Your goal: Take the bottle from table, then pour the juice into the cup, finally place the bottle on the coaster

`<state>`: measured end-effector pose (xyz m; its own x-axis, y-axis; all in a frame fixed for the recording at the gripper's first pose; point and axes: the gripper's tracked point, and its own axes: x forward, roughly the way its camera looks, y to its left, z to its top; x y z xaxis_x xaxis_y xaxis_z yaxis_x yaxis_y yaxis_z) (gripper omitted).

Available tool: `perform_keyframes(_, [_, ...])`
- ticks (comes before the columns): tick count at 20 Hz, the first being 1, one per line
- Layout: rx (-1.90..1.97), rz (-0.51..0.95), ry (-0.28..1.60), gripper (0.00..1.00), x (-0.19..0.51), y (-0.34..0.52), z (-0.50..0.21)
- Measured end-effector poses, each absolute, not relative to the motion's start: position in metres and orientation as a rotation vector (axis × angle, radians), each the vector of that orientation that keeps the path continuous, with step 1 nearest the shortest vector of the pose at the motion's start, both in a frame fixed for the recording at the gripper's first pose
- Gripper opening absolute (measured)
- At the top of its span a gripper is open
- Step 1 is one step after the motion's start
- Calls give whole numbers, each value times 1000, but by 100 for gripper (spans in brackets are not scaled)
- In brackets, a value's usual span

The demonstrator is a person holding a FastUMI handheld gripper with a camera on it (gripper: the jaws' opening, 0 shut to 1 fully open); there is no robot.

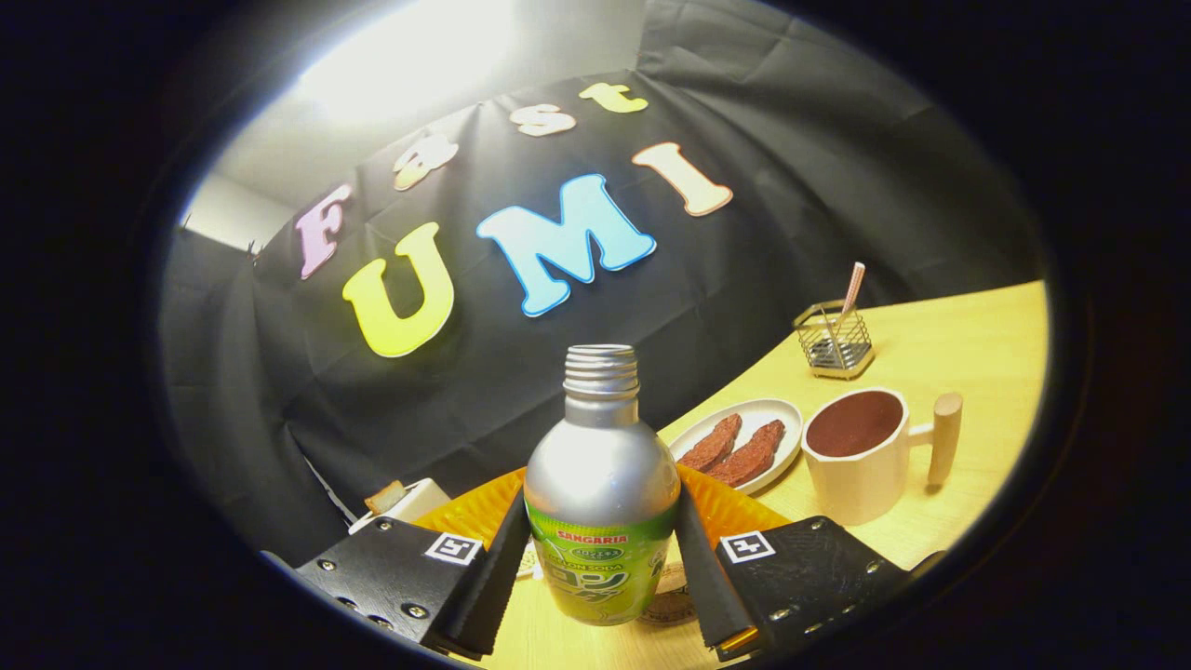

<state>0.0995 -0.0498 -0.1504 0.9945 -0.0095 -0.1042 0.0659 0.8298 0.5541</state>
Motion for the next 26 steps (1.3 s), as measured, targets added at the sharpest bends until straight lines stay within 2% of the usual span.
perform_keyframes(11, [1073, 63, 41, 77, 117, -59, -142])
perform_keyframes(26, [1408, 33, -27, 77, 120, -69, -147])
